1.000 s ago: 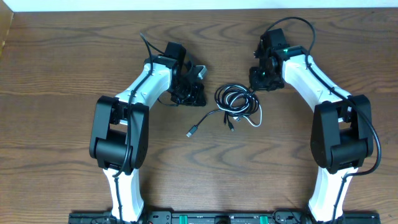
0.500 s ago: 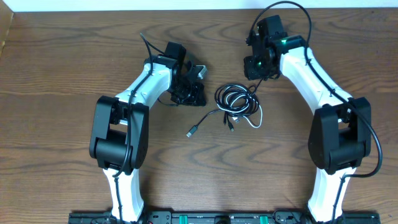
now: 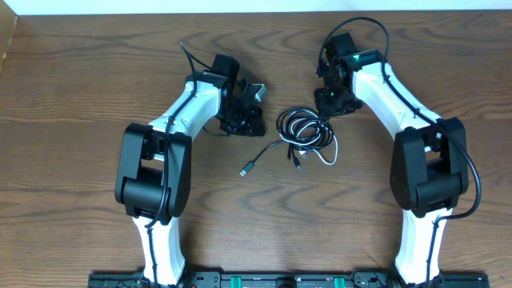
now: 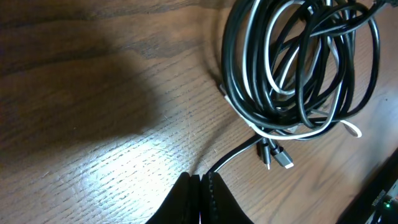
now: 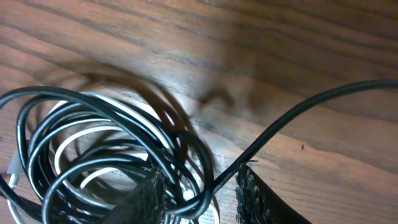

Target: Untangle cables

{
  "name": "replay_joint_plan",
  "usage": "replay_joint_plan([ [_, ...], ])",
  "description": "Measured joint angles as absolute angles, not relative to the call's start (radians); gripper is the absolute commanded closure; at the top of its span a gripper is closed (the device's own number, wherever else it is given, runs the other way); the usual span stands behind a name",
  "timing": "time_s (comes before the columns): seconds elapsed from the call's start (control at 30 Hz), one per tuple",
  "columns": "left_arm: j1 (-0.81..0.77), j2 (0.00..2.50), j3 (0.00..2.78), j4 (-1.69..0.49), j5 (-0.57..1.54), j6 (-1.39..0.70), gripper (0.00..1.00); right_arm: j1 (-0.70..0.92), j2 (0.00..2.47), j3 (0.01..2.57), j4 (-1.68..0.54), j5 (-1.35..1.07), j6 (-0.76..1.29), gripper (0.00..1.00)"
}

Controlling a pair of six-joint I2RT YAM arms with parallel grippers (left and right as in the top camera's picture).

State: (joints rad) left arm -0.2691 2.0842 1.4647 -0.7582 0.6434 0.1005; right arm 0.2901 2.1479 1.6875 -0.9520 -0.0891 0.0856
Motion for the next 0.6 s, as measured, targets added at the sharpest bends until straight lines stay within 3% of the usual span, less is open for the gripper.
replay_joint_plan([
  [0.23,-0.269,2.084,1.465,-0.758,0.643,0.101,0.92,0.289,2.148,1.674,-0.86,-0.089,0.086,0.68],
  [0.6,-0.269,2.084,1.465,-0.758,0.643,0.101,0.92,0.289,2.148,1.634,-0.769,-0.089,0.085,0.66],
])
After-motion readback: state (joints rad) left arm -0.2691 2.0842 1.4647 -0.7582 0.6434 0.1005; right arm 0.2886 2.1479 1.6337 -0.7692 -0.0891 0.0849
